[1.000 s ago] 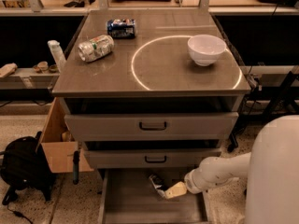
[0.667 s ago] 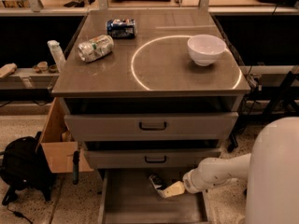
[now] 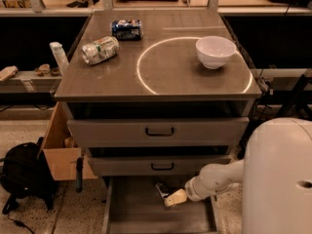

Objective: Pick redbull can from bottom drawer and place on counter

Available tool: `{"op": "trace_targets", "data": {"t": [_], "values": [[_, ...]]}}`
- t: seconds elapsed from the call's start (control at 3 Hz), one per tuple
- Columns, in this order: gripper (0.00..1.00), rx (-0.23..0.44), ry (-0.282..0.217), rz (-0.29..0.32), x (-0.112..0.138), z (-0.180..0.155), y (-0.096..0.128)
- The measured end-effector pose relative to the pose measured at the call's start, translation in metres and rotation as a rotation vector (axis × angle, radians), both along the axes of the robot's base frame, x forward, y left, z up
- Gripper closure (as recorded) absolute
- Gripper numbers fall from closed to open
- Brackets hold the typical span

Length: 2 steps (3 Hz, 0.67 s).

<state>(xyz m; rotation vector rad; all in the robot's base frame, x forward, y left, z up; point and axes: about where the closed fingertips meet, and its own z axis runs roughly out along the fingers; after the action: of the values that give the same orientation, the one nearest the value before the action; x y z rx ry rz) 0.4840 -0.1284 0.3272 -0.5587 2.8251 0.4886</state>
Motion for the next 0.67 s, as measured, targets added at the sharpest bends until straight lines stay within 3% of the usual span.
{"op": "trace_targets", "data": {"t": [0.67], "values": [[0.0, -0.03, 0.045, 0.062, 0.001, -0.028, 0.028]]}}
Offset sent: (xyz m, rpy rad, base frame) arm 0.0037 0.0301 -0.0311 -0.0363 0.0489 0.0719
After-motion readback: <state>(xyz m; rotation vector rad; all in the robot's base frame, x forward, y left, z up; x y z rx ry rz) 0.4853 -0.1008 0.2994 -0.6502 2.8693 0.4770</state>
